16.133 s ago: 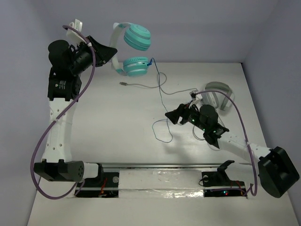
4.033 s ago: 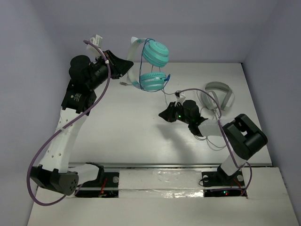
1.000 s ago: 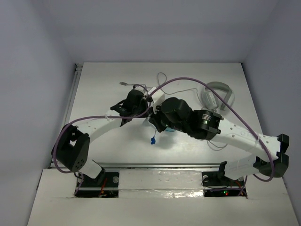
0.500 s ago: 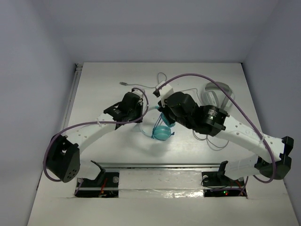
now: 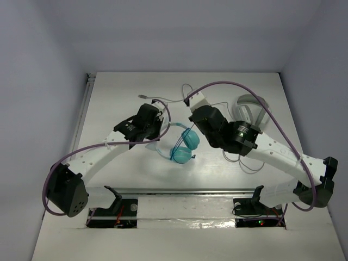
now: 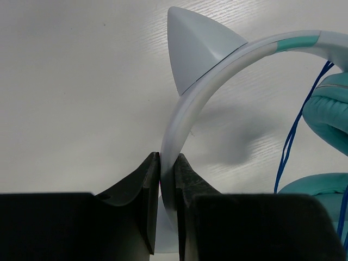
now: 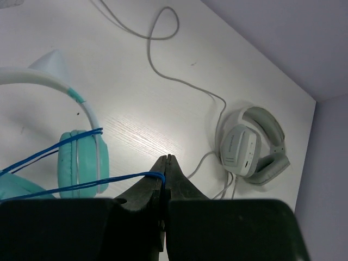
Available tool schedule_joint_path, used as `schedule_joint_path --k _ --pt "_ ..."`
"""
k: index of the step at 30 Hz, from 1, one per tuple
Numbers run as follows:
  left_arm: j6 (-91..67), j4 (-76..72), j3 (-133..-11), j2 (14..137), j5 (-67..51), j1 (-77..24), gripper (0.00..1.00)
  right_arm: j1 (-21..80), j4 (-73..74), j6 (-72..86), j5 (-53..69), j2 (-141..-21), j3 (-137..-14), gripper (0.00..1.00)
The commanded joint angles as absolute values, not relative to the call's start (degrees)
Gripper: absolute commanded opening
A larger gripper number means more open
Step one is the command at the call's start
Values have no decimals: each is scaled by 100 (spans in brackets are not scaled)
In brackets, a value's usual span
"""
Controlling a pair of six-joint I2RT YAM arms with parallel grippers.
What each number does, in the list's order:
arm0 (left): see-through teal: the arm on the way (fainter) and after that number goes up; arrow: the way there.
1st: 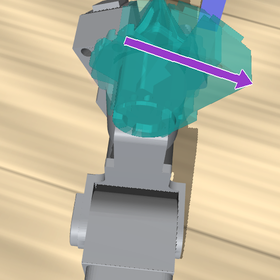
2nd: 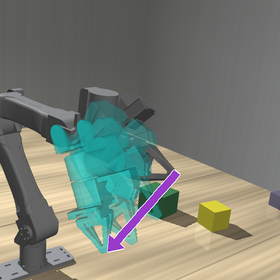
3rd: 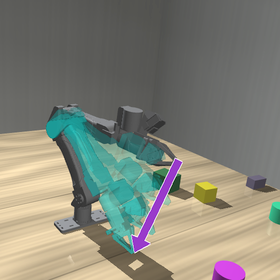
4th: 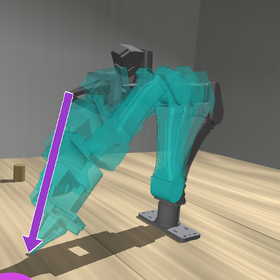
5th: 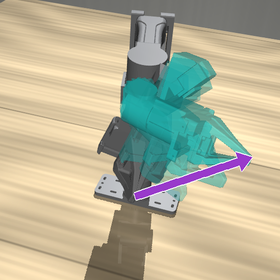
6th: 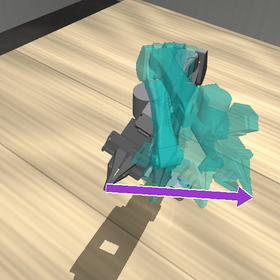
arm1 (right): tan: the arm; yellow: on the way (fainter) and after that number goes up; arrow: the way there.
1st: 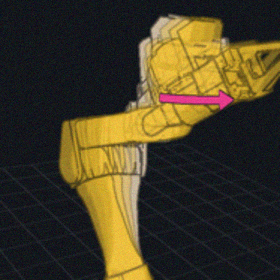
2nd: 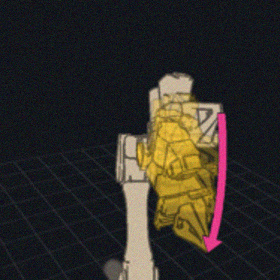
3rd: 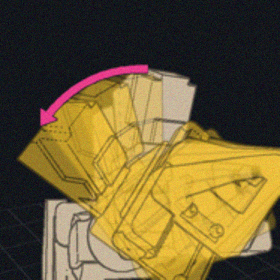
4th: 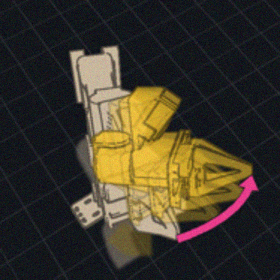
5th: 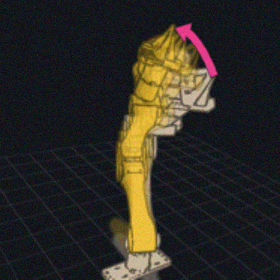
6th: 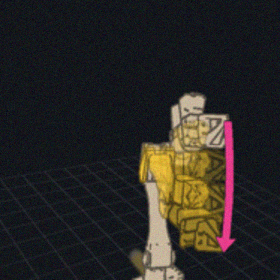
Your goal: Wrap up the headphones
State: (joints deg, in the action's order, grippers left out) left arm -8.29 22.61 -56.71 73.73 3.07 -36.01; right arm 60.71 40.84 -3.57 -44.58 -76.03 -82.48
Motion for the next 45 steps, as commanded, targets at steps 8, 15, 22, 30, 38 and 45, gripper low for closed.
schedule_joint_path --k 8,15,22,30,38,45 --pt "-387 2030 -5924 6953 -1141 -3621 0 5776 3175 -712 -4958 -7848 -8210 0" --pt "-387 1978 -6021 6715 -1651 -3498 0 5143 2479 -274 -4738 -7770 -7489 0" --pt "-527 1714 -6161 6469 -2399 -3340 0 4764 2075 685 -3491 -7471 -6953 3" --pt "-676 1486 -6521 6337 -2908 -2989 0 3965 777 1396 -971 -6707 -5979 11" --pt "-1335 1011 -6996 6451 -3366 -2988 0 3666 -1229 2074 887 -6424 -4852 30" --pt "-1810 677 -7303 6521 -3182 -2936 0 3665 -2336 2311 1055 -6750 -4369 35"
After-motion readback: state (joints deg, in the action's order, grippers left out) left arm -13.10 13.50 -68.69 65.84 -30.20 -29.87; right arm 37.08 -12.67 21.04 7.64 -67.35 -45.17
